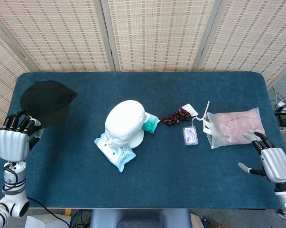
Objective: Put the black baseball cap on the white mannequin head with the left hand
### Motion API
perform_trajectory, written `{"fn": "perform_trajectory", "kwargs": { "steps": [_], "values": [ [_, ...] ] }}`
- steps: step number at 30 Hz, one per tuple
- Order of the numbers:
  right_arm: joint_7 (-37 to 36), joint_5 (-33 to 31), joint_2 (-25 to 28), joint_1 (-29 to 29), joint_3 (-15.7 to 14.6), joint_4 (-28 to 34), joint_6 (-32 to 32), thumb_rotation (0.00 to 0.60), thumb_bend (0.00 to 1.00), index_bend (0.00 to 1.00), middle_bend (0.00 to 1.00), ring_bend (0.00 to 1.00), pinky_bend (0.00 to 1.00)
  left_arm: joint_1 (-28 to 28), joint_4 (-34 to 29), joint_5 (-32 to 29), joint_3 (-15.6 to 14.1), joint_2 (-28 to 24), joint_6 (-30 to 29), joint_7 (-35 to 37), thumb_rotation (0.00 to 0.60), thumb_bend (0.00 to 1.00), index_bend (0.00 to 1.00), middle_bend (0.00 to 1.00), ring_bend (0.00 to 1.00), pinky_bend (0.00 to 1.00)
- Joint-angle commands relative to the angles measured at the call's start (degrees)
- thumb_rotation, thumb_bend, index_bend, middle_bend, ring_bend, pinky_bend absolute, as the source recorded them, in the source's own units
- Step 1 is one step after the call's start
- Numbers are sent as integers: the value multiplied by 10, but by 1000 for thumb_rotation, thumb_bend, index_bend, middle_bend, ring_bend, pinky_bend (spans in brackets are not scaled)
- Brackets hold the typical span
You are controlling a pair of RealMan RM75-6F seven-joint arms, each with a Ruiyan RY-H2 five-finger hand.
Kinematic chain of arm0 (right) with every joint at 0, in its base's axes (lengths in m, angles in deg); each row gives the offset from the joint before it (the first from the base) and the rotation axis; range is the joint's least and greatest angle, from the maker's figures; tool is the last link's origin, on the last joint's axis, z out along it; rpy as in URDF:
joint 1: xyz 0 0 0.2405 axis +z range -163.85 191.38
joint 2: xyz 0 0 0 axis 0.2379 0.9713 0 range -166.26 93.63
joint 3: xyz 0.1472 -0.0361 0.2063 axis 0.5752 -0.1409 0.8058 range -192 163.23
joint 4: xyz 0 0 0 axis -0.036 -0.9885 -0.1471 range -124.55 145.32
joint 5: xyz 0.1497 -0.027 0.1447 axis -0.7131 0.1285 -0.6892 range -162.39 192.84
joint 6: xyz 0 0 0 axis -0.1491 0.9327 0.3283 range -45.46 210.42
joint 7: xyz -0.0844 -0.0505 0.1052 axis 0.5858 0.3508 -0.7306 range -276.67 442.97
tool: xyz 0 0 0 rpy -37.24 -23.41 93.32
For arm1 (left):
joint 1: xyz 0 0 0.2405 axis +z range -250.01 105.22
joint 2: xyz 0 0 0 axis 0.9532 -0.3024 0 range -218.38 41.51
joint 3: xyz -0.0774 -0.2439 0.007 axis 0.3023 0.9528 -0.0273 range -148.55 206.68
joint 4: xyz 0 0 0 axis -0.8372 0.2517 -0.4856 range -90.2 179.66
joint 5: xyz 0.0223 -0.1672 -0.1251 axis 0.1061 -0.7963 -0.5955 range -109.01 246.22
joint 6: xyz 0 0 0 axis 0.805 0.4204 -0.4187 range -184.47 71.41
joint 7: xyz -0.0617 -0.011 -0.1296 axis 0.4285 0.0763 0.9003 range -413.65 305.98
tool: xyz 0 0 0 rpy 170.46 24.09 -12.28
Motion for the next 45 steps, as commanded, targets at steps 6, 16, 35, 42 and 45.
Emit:
{"fn": "perform_trajectory", "kwargs": {
  "steps": [6,16,35,42,45],
  "values": [
    [-4,1,1,-1,0,-1,2,600,0,165,249,125,310,-32,-51,15,14,-20,8,-42,600,539,820,650,338,417],
    [-7,2,1,-1,0,-2,3,600,0,165,249,125,310,-61,-99,28,22,-26,18,-83,600,539,827,656,344,425],
    [-16,3,4,-3,0,-4,6,600,0,165,249,125,310,-104,-216,92,13,-14,34,-179,600,539,829,663,349,429],
    [-24,2,6,-4,1,-6,7,600,0,165,249,125,310,-125,-246,110,15,6,55,-210,600,539,830,664,350,430],
    [-28,1,6,-4,2,-8,8,600,0,165,249,125,310,-132,-250,115,14,14,64,-219,600,539,829,664,350,430]
  ]
}}
